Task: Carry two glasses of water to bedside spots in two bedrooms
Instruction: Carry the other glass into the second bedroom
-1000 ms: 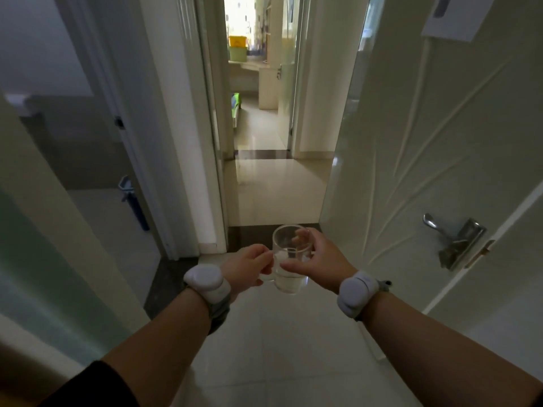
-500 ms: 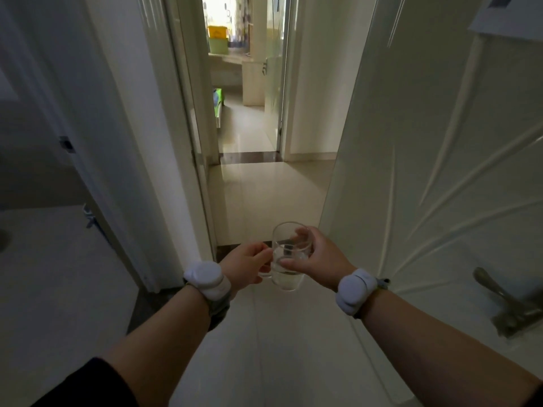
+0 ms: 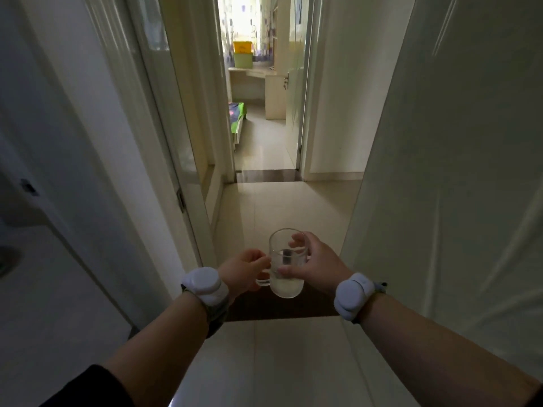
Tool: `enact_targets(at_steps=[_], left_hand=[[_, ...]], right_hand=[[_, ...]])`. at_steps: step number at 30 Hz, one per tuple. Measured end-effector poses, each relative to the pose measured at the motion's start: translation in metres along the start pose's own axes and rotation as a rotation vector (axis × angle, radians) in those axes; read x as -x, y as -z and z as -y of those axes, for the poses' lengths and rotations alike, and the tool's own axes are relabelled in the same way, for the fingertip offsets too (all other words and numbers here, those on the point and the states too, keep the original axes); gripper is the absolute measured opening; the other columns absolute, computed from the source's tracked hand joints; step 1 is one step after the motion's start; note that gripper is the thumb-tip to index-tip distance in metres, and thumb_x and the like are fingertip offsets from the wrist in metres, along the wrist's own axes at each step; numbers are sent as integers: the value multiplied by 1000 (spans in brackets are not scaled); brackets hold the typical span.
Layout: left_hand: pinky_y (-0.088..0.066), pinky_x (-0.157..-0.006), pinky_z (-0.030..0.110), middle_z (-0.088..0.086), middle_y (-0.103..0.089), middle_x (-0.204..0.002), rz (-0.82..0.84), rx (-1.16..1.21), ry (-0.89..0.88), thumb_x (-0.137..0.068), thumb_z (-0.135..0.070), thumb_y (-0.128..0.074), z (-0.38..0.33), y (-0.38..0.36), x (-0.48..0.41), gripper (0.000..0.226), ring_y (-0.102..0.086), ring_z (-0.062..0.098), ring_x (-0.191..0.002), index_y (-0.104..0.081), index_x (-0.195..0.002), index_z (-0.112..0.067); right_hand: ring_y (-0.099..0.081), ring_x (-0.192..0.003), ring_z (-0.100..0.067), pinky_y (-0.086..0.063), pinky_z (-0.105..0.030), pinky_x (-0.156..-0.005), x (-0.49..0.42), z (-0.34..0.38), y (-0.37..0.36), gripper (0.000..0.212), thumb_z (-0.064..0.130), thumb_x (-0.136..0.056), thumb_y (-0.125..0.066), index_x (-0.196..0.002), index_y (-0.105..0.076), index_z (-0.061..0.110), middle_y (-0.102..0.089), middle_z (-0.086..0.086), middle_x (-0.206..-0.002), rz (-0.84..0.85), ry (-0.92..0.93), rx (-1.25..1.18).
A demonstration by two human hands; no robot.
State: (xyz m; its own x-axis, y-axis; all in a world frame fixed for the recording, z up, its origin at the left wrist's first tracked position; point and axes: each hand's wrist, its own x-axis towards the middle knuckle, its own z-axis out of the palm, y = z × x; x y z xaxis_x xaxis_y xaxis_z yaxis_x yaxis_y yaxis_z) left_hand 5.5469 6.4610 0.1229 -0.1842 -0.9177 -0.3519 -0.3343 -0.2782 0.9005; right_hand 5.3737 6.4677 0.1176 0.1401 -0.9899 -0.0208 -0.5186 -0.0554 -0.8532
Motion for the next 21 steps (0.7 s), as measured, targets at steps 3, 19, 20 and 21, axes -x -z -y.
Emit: enact_targets(at_steps=[3, 19, 20, 21], left_hand=[[-52, -85, 40, 9, -63, -96, -40, 18, 1, -93, -24, -48, -16, -1, -37, 23, -62, 23, -92, -60, -101, -6], [-53, -77, 36, 3, -65, -86, -57, 19, -59, -89, -26, -54, -75, 81, -285, 13, -64, 20, -87, -60, -80, -20], [-54, -77, 36, 4, -65, -88, -52, 2, -67, -89, -27, -54, -82, 86, -299, 13, -64, 19, -86, -60, -80, -21], [-54, -76, 34, 4, -65, -88, -47, -15, -79, -89, -27, -54, -90, 93, -315, 13, -64, 17, -84, -60, -80, -20]], right_hand=[[-53, -113, -19, -44, -30, -93, -42, -5, 20, 77, 33, -67, -81, -130, -41, 17, -52, -1, -128, 23, 21, 21], [-55, -102, -13, -40, -11, -74, -313, -27, 46, 73, 34, -67, -81, -128, -42, 18, -54, 0, -125, 45, 56, 55], [-56, -103, -14, -41, -11, -76, -328, -27, 48, 73, 33, -67, -81, -127, -42, 17, -55, -1, -125, 32, 55, 50], [-56, -104, -15, -41, -13, -78, -346, -26, 50, 73, 32, -67, -81, -127, -42, 17, -55, -2, -126, 17, 53, 43]])
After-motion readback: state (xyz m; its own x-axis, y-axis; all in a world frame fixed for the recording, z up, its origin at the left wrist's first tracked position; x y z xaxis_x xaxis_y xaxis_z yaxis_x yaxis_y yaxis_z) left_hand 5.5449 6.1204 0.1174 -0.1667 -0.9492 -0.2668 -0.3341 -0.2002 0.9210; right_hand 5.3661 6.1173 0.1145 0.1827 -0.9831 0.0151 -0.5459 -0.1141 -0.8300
